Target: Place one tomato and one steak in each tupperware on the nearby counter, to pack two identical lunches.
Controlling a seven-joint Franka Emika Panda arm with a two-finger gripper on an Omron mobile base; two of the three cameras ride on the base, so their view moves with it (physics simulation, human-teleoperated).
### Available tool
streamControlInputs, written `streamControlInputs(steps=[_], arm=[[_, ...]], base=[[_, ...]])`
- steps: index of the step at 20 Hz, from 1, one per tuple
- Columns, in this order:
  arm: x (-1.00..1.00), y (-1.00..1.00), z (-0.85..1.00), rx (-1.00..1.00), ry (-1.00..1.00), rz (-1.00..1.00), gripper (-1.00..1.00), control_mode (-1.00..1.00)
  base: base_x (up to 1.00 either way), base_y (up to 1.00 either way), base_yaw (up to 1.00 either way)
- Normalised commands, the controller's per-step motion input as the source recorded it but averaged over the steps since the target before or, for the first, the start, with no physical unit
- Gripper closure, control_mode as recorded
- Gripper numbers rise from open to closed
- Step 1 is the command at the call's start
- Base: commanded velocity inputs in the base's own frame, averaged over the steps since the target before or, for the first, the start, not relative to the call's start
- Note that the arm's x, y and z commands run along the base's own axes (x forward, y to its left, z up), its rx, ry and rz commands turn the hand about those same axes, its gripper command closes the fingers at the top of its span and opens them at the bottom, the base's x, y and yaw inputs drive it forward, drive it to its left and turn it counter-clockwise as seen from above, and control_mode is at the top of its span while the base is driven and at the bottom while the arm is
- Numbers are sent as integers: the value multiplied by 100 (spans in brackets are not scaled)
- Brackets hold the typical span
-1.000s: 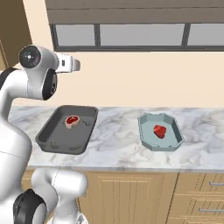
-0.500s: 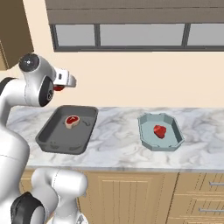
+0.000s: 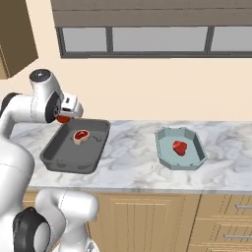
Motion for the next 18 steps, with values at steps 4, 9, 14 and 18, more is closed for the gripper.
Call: streamControlInputs(steps=[4,9,14,18], arm=[[13,1,-76,0,21,2,100,-100],[19,0,-66,0,21,1,100,-100],[22,0,-59,0,21,0,100,-100],[26,0,-49,0,12,0,100,-100]], base=[[0,0,0],[0,0,0],[0,0,0],[0,0,0]])
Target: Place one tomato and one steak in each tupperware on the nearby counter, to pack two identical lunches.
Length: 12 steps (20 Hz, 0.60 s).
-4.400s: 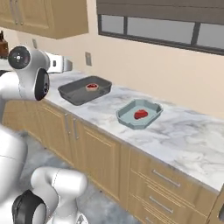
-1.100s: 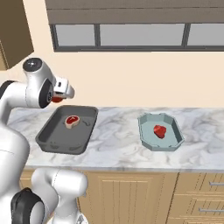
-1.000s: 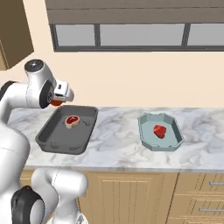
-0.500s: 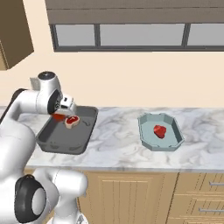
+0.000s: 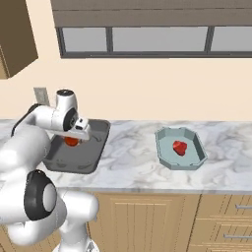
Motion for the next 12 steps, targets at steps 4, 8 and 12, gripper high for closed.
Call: streamControlInputs(steps=[4,8,12], arm=[[41,0,-40,0,3,0,100,-100],[51,3,-35,0,0,0,100,-100],[52,6,-39,0,1,0,100,-100]], base=[[0,0,0],[0,0,0],[0,0,0]])
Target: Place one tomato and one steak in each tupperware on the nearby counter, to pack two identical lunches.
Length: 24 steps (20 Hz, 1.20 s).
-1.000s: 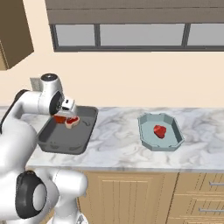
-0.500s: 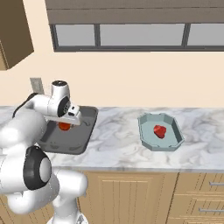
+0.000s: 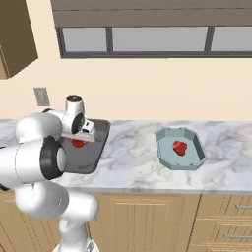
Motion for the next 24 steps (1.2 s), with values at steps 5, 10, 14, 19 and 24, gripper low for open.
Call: streamControlInputs(steps=[5,10,14,19,24], arm=[[50,10,-42,0,4,0,100,-100],[48,11,-38,0,7,0,100,-100],[35,14,-19,0,4,0,-100,-100],[0,7,0,0,0,0,-100,-100],[-11,3,12,0,0,0,-100,-100]], base=[[0,0,0],[0,0,0],[0,0,0],[0,0,0],[0,0,0]])
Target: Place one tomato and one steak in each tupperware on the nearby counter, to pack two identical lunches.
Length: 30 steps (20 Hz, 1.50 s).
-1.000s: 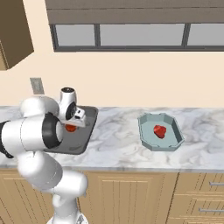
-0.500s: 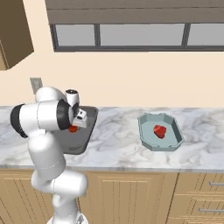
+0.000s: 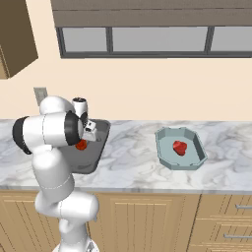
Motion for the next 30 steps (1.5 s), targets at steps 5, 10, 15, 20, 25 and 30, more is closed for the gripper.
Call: streamControlInputs(steps=[5,10,15,20,25,30], arm=[[-20,-9,32,-1,-6,-1,-100,-100],[-79,-49,68,0,0,0,-100,-100],[-100,-56,67,0,-3,0,-100,-100],[-100,-12,74,0,-26,1,-100,-100],[-88,-8,73,0,-29,2,-100,-100],[-61,-3,60,0,-17,3,-100,-100]], base=[[0,0,0],[0,0,0],[0,0,0],[0,0,0],[0,0,0],[0,0,0]])
